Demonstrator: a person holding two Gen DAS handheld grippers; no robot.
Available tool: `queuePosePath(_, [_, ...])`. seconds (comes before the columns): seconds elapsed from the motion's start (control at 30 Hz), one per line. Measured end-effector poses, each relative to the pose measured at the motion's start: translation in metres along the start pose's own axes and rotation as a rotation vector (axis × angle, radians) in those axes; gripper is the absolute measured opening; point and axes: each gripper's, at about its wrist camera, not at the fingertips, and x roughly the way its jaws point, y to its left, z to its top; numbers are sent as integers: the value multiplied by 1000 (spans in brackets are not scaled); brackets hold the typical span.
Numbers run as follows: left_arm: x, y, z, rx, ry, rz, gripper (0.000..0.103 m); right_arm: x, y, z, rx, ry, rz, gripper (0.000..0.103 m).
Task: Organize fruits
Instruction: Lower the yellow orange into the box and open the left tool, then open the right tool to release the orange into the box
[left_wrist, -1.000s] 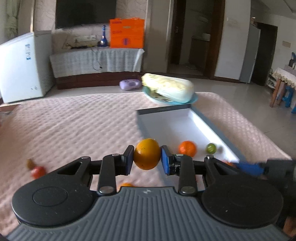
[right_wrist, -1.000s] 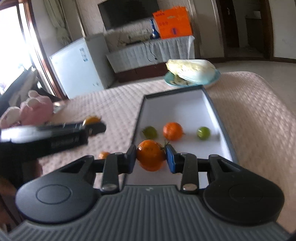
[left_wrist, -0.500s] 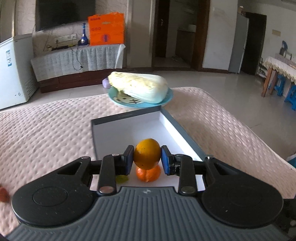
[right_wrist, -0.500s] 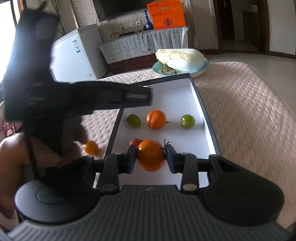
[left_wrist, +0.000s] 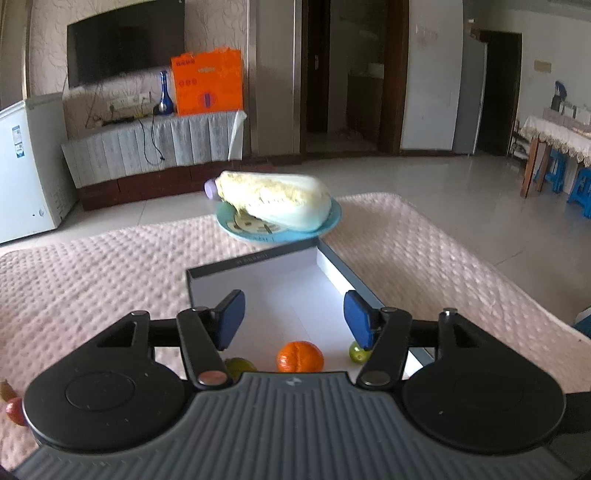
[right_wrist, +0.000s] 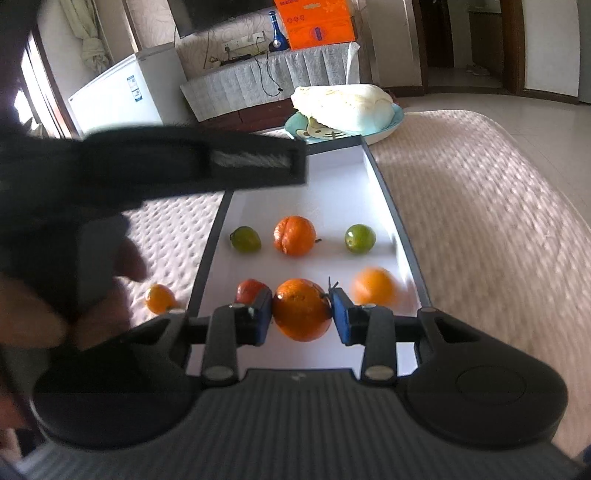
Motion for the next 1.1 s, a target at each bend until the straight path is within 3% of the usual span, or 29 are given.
queuePosePath(0.23, [-61,27,-12,1,-44,6,65,8,4,3,16,0,-14,39])
queuePosePath(0.47, [-117,67,-61,-45,0,38,66,12,5,3,57,-8,-29,39])
queuePosePath(0.53, [-124,78,-76,-73,19,52,66,13,6,3,64,-14,-41,42])
queuePosePath(0.63, [-127,91,-88,-85,41,89,66,11,10,2,67,-41,-63,56])
queuePosePath(0.77, [-131,103,-93,-64,8,132,66,7,13,2,75,-65,-77,56])
queuePosePath(1.1, [-126,154,-100,-149,49,187,66,-11,38,-2,18,-177,-60,55])
